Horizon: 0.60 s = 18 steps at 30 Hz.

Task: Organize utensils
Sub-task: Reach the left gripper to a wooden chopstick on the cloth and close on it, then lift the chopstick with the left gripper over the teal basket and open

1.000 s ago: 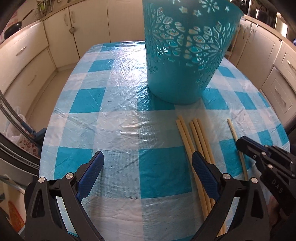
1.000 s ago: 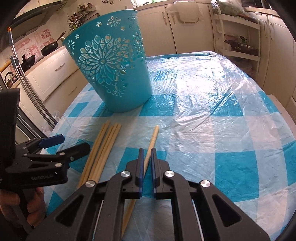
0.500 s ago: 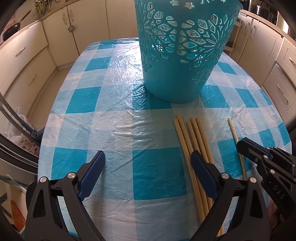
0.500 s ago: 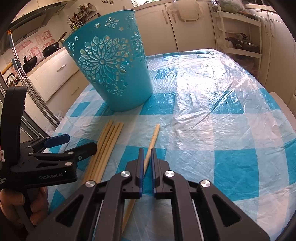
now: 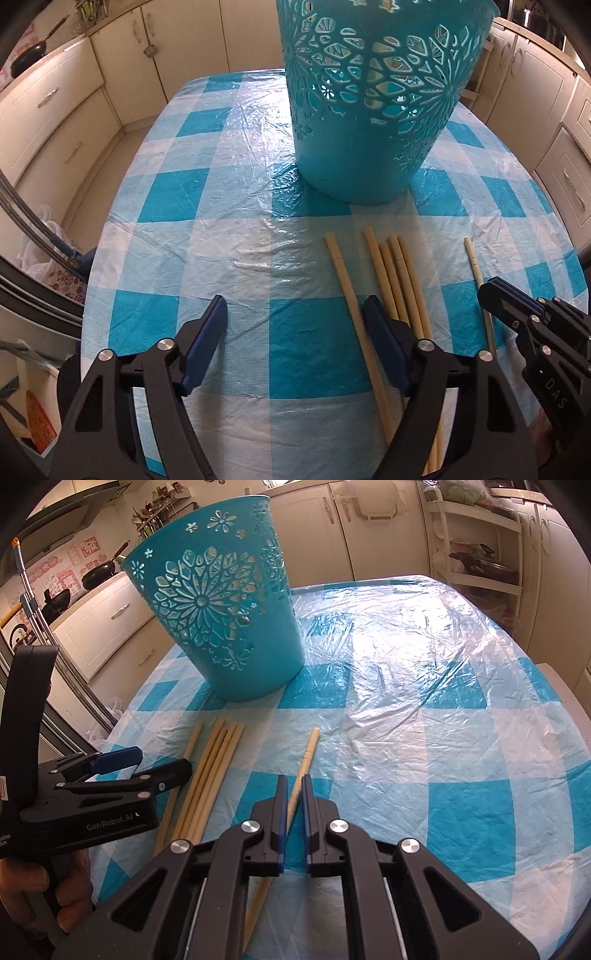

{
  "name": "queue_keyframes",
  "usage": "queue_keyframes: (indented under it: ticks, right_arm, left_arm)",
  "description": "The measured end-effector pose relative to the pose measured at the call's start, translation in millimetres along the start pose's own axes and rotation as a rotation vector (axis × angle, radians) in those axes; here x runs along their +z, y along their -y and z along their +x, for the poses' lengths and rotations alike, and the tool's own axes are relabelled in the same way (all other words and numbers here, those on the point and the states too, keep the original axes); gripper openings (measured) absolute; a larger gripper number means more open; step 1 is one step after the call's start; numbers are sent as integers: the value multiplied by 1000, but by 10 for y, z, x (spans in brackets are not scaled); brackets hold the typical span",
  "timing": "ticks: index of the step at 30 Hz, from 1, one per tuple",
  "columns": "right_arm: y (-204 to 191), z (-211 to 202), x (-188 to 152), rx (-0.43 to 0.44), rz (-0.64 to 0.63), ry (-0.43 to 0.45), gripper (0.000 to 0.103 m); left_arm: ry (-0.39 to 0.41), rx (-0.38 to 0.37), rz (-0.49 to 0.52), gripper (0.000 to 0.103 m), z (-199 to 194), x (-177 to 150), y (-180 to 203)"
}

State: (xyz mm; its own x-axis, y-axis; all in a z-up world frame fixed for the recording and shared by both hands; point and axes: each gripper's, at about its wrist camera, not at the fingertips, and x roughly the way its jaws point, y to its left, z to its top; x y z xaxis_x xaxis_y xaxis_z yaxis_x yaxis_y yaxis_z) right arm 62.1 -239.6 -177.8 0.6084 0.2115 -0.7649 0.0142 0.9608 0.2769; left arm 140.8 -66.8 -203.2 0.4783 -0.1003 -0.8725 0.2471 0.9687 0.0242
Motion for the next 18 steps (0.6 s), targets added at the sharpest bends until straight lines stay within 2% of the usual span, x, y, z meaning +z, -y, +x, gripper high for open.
queue_keyframes:
  ticks: [1, 2, 3, 4, 6, 7, 9, 11, 15, 18]
  right_arm:
    - [-5, 5, 7, -2, -2, -2, 8]
    - [-7, 10, 17, -3, -4, -4, 8]
    - [-9, 15, 27, -5, -5, -5, 8]
    - [-6, 25, 43, -10, -7, -8, 8]
    - [1, 39, 66, -16, -6, -11, 8]
    - [6, 46, 78, -19, -7, -14, 8]
    - [19, 55, 98, -24, -11, -18, 8]
    - [41, 61, 103, -19, -9, -16, 8]
    - [63, 60, 93, -10, -6, -7, 8]
    - [116, 53, 88, 14, 17, -4, 8]
  left_arm:
    - [4, -3, 6, 64, -3, 1, -1]
    - [10, -10, 19, 57, -6, 11, 10]
    - [16, -31, 43, 46, -15, 25, 38]
    - [20, -47, 63, 39, -19, 36, 65]
    - [20, -90, 129, 17, -9, 76, 121]
    - [15, -115, 143, 12, 1, 94, 118]
    - [-3, -165, 143, 6, 25, 148, 45]
    - [-19, -180, 149, 6, 42, 178, -3]
    - [-37, -153, 174, 6, 51, 209, -19]
    - [-27, -100, 206, 6, 39, 204, 67]
